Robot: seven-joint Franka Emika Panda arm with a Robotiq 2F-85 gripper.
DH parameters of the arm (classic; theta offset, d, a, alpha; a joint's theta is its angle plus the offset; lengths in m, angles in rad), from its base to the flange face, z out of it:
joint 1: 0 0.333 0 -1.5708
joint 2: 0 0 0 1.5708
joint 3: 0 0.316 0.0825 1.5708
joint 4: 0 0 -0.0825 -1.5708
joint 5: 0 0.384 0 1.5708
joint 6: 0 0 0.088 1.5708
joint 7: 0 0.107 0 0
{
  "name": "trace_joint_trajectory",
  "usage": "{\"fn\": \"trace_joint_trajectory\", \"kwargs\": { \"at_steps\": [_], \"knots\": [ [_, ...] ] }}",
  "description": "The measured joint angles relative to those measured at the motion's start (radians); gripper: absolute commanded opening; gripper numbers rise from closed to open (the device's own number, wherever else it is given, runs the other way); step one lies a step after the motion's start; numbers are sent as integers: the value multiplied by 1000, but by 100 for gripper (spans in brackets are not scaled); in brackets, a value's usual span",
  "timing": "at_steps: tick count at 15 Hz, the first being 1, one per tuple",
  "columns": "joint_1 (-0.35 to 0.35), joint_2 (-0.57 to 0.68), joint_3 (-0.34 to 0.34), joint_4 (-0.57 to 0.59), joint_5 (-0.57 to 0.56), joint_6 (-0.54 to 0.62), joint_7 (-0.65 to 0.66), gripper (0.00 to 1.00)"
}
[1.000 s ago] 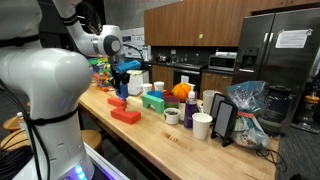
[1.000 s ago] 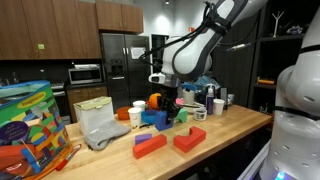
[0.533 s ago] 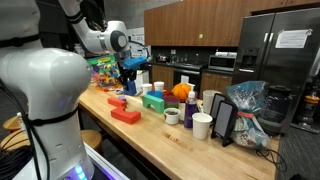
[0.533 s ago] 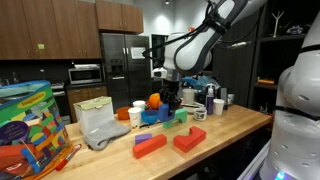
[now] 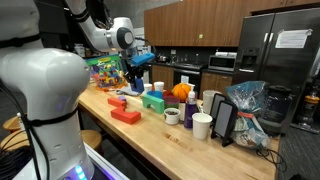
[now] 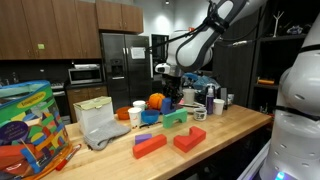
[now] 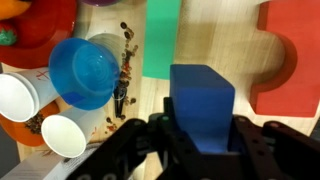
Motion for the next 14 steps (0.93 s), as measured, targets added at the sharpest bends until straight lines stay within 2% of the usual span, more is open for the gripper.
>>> {"fn": "trace_joint_trajectory", "kwargs": {
  "at_steps": [7,14],
  "knots": [
    [-49,0,-31,25,-46,-22,-47,16],
    [-84,0,-33,34,-116,-69,-55,16]
  ]
}}
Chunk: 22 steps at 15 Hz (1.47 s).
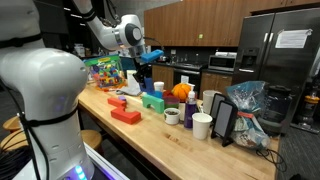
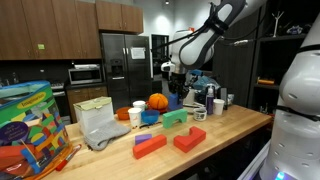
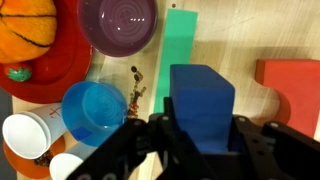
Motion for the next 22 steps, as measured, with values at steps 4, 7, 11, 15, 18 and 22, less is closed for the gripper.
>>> {"fn": "trace_joint_trajectory", "kwargs": {
  "at_steps": [4,7,11,15,18,22],
  "knots": [
    [-12,1,-3,2,-22,-13,-13,16],
    [-12,4,-13,4,-22,-13,-32,16],
    [-11,16,-20,12,-12,-13,-58,16],
    [-11,47,-20,26,4,-10,-79,16],
    [-11,74,-20,42,5,-9,-85,16],
    [-11,98,-18,60,10,-8,-87,16]
  ]
}}
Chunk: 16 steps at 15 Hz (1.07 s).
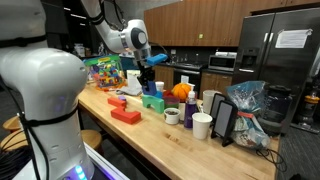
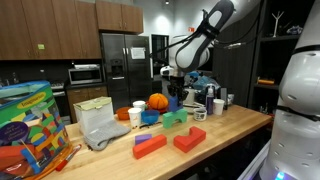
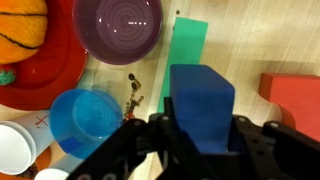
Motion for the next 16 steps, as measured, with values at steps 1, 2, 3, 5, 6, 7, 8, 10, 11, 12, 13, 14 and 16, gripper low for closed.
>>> {"fn": "trace_joint_trajectory", "kwargs": {
  "at_steps": [1,2,3,5,6,7,8,10,11,12,13,14,16],
  "knots": [
    [0,2,0,3,0,1,1,16],
    [0,4,0,6,5,1,2,16],
    [0,5,0,8,12,1,2,16],
    [0,7,2,10,32,7,7,16],
    [2,8,-3,3,92,5,-10,16],
    [5,7,-8,-11,162,5,-45,16],
    [5,7,-13,-29,218,5,-72,16],
    [5,4,-24,-58,302,4,-116,16],
    [5,2,-30,-69,333,3,-133,16],
    [4,-1,-34,-77,358,0,-146,16],
    [4,-4,-38,-83,378,-3,-156,16],
    [4,-7,-41,-88,394,-5,-163,16],
    [4,-12,-47,-95,416,-7,-174,16]
  ]
}}
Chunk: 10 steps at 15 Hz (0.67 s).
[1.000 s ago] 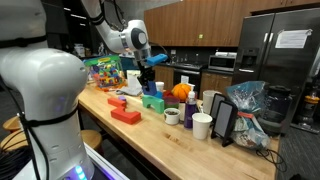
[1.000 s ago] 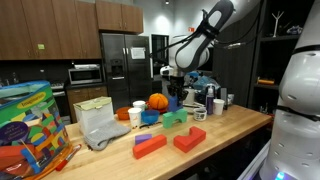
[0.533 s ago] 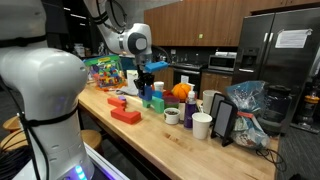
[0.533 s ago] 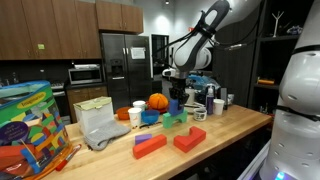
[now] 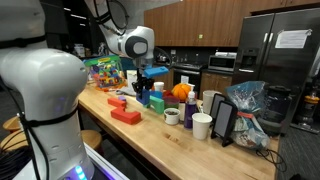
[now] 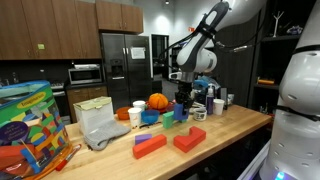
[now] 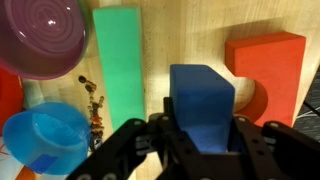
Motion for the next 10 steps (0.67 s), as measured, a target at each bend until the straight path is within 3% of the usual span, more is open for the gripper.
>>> {"fn": "trace_joint_trajectory", "kwargs": {
  "at_steps": [10],
  "knots": [
    [0,-63,-3,-8,-10,29,0,16]
  ]
}}
